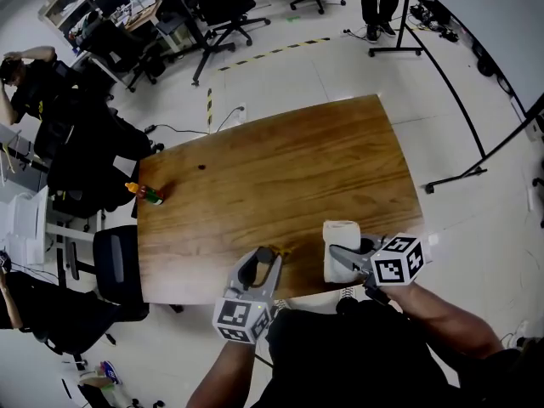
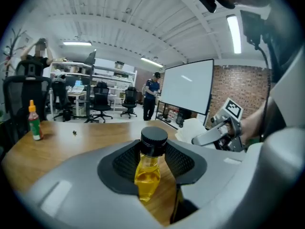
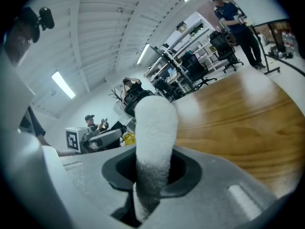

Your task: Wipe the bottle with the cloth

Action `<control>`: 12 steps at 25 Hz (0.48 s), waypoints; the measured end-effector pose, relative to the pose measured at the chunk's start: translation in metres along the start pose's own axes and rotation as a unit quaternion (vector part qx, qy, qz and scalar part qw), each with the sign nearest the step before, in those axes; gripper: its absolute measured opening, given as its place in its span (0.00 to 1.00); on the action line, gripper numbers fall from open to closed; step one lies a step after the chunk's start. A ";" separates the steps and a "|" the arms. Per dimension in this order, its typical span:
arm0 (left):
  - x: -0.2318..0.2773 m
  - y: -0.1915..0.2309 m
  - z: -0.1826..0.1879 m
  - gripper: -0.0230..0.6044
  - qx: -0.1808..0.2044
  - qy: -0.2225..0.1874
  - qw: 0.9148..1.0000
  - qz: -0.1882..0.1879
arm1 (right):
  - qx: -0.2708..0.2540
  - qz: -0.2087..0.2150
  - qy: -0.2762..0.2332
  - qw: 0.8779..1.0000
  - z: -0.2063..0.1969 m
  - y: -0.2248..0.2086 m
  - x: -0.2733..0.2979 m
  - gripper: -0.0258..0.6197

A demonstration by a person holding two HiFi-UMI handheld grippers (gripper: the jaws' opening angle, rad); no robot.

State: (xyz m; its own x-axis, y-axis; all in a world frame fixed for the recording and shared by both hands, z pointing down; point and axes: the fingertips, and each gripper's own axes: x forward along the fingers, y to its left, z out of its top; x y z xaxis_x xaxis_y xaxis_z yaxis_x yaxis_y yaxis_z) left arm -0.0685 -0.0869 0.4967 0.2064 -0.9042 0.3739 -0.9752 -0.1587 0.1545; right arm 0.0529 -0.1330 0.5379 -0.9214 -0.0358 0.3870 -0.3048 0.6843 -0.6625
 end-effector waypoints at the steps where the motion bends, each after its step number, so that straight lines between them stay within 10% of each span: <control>1: -0.001 0.000 0.000 0.32 0.008 0.003 1.000 -0.027 | 0.009 0.003 -0.004 1.000 0.000 0.001 0.002 0.15; 6: -0.010 -0.009 -0.002 0.32 0.079 0.039 0.981 -0.173 | 0.034 0.004 -0.026 0.999 -0.003 0.007 0.009 0.15; 12: -0.034 -0.024 -0.020 0.32 0.210 0.089 0.911 -0.343 | 0.099 0.082 -0.044 0.991 -0.015 0.041 0.030 0.15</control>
State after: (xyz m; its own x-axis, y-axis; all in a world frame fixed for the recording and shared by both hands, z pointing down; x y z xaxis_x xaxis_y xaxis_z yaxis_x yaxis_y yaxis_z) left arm -0.0501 -0.0446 0.4983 0.7526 -0.4618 0.4693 -0.5481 -0.8344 0.0577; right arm 0.0165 -0.0945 0.5319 -0.9773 -0.0049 0.2118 -0.1822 0.5296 -0.8285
